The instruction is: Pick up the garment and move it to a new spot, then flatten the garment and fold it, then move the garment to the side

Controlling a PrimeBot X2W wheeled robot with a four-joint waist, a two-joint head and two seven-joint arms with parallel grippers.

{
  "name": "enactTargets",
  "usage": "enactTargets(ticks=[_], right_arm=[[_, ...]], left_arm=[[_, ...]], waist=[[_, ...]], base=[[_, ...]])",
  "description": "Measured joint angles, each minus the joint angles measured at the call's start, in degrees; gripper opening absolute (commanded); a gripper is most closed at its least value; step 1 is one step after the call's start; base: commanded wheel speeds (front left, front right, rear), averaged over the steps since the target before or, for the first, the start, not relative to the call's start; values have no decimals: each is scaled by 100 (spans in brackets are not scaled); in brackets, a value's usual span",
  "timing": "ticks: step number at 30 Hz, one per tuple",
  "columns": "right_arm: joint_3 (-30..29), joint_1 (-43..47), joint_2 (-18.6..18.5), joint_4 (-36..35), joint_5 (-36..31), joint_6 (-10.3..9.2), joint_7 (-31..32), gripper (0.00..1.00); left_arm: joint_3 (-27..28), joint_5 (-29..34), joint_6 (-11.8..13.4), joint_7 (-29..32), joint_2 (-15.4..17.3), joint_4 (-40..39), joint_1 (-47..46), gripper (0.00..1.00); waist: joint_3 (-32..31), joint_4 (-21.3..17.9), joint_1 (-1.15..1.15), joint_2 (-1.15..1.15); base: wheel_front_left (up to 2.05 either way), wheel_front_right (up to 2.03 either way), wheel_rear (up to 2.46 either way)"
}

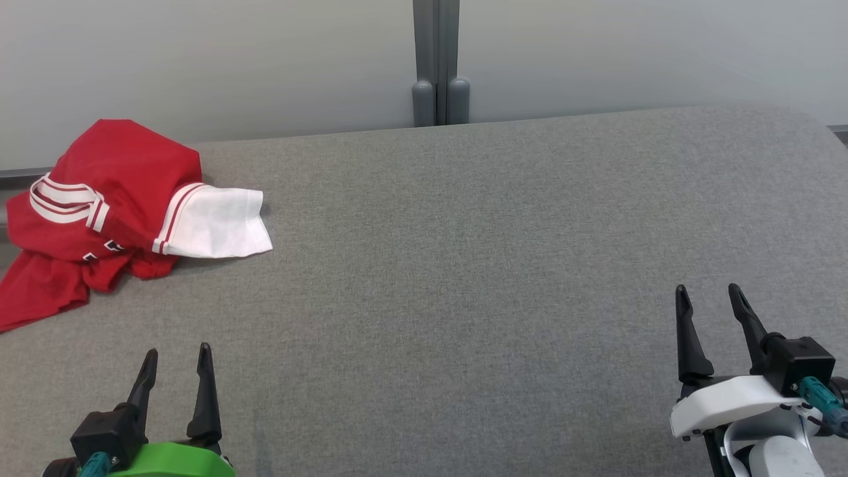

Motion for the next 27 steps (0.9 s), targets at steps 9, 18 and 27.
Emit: enactTargets(ticks=[9,18,27], right_arm=[[4,0,-2,107,-193,0,-94,100],[2,5,-4,157,-425,0,-179,100],[-5,7,-5,268,-265,0,-181,100]], left_arm=[[-31,177,-19,-97,18,109,-18,100],[-174,316,-21,-182,103,146,-19,100],[-183,191,-25,-190,136,212,-26,100]], waist=[[0,21,0,0],[-1,33,0,0],[-16,3,0,0]], base=[[0,0,0],[0,0,0],[0,0,0]])
